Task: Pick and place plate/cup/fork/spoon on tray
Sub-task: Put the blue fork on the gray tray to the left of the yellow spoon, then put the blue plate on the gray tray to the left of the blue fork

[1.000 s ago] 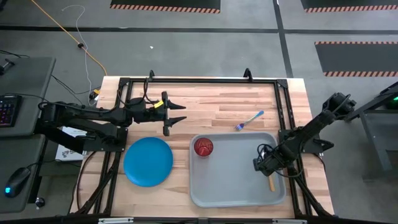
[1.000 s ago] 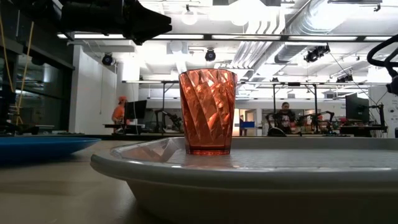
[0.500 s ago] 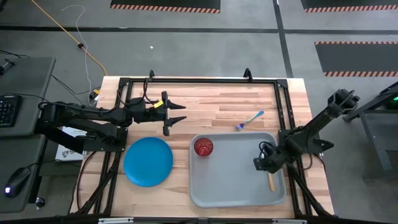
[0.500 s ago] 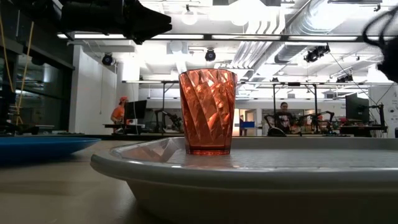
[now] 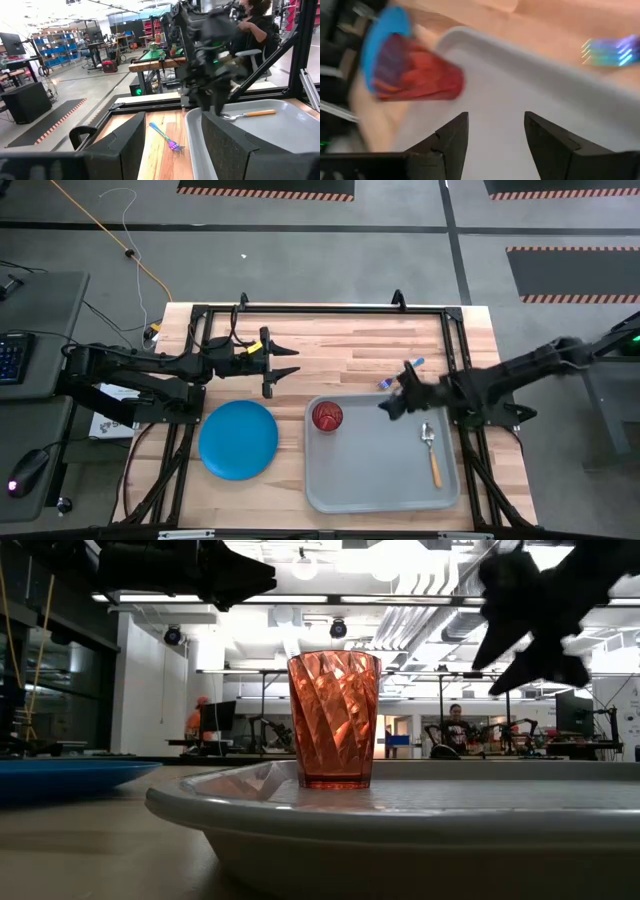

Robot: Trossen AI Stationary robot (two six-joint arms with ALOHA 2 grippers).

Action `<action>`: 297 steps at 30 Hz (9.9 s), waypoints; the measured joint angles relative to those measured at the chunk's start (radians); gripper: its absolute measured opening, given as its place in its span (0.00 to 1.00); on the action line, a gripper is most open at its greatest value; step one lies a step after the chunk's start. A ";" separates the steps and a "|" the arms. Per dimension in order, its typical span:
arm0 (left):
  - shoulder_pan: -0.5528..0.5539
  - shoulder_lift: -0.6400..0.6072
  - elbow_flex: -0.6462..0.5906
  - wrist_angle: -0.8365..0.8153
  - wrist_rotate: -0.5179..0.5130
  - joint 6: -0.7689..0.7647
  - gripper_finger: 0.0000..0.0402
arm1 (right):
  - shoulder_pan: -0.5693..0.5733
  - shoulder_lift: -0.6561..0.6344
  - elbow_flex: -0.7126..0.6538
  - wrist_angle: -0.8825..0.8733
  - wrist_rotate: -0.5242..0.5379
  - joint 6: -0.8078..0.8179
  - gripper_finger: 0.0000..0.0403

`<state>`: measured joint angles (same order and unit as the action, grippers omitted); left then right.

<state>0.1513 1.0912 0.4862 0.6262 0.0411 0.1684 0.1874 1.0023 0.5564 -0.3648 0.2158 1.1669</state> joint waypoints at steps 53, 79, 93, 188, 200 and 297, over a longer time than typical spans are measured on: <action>0.000 0.001 0.000 -0.021 0.000 0.002 0.46 | -0.567 0.566 0.189 -0.345 -0.068 -1.682 0.22; 0.000 0.001 0.000 -0.035 0.000 0.009 0.46 | -0.533 0.356 0.473 -0.749 0.030 -1.040 0.01; -0.001 0.001 0.000 -0.031 0.000 0.009 0.46 | 0.089 0.318 0.542 -0.818 -0.190 0.146 0.00; -0.003 0.001 0.053 -0.031 0.046 0.000 0.46 | 0.500 0.694 0.408 -0.598 -0.299 0.957 0.17; -0.003 0.001 0.053 -0.034 0.046 0.000 0.46 | 0.518 0.558 0.537 -0.752 -0.043 0.892 0.41; -0.033 0.568 0.494 -1.493 0.167 0.321 0.46 | -0.410 0.111 -0.156 0.752 0.013 -0.831 0.53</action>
<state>0.1180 1.6592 0.9806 -0.8667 0.2085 0.4893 -0.2222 1.1133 0.4004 0.3871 0.2287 0.3355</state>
